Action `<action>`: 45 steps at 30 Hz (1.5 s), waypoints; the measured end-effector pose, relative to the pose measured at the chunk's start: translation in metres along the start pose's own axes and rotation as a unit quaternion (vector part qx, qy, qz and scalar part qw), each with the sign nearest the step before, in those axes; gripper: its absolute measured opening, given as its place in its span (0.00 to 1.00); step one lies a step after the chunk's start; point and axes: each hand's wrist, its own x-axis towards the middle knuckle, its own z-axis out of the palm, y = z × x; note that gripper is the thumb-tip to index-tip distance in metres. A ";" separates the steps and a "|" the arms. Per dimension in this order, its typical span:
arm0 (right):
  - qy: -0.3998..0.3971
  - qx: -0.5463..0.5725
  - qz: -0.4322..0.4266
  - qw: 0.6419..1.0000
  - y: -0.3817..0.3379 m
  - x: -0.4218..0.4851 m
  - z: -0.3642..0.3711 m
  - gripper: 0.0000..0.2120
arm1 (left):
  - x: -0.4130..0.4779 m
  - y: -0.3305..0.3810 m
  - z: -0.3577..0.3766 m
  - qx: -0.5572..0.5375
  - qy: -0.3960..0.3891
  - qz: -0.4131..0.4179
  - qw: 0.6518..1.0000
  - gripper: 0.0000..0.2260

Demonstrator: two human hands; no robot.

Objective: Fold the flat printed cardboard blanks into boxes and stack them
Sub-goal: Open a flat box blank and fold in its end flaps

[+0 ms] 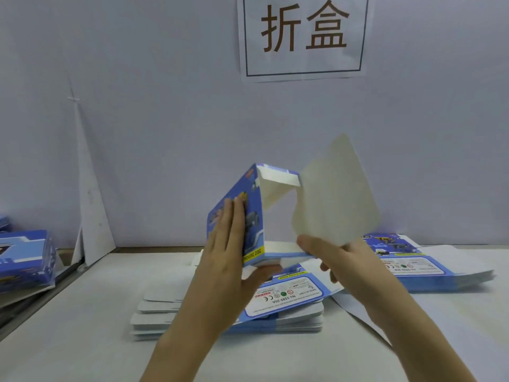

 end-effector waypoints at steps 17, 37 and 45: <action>0.013 0.190 -0.120 0.974 0.003 0.000 -0.018 0.06 | 0.001 -0.025 -0.020 -0.001 0.010 0.023 1.000 0.56; -0.090 0.517 0.105 0.845 0.017 0.021 -0.011 0.12 | 0.000 -0.015 -0.021 -0.011 0.025 0.114 0.993 0.56; 0.190 0.265 -0.201 0.924 0.013 0.013 -0.024 0.18 | 0.002 -0.012 -0.037 0.017 -0.028 0.073 0.997 0.48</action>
